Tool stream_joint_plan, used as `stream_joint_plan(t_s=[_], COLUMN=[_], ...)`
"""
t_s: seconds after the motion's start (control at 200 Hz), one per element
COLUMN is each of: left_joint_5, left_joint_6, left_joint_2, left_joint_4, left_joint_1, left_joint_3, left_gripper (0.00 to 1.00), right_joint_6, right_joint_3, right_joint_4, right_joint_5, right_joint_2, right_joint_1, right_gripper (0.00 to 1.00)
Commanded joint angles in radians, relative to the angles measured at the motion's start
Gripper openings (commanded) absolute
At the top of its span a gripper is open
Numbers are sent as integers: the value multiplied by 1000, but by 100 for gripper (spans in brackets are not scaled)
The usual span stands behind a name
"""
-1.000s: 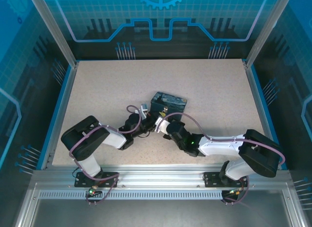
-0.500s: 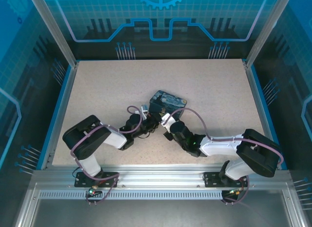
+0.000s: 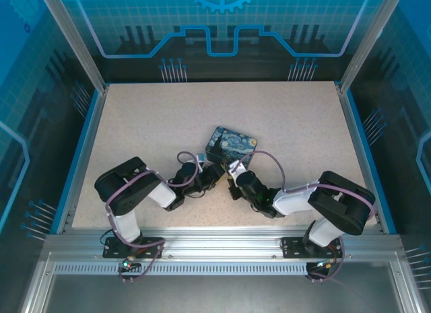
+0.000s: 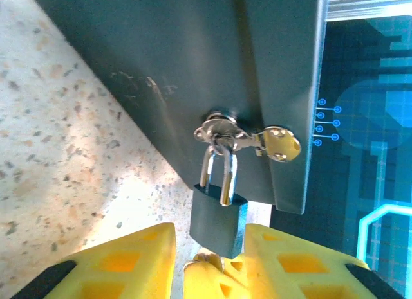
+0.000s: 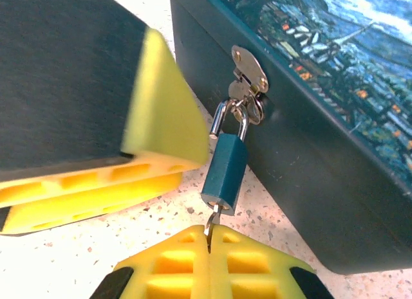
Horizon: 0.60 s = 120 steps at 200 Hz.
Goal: Unlock a padlock with a key
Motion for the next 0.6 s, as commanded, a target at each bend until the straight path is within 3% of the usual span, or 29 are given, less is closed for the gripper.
stream_joint_plan(t_s=[0.0, 0.155, 0.395, 0.485, 0.595], left_joint_5=[-2, -15, -45, -45, 6], left_joint_6=[30, 105, 360, 483, 587], left_joint_2=[-27, -175, -494, -528, -488], left_joint_4=[23, -120, -654, -829, -941], left_joint_1=[10, 46, 145, 192, 246], left_joint_3=[-28, -53, 54, 138, 233], left_gripper=[39, 46, 71, 80, 82], right_joint_6=[77, 151, 269, 302, 351], right_joint_3=[-18, -59, -101, -116, -140], right_joint_4=[22, 73, 94, 94, 116], right_joint_5=[-23, -79, -294, -358, -442], right_joint_2=[15, -7, -70, -91, -101], right_joint_1=[-17, -50, -144, -181, -237], right_gripper=[0, 0, 0, 0, 0])
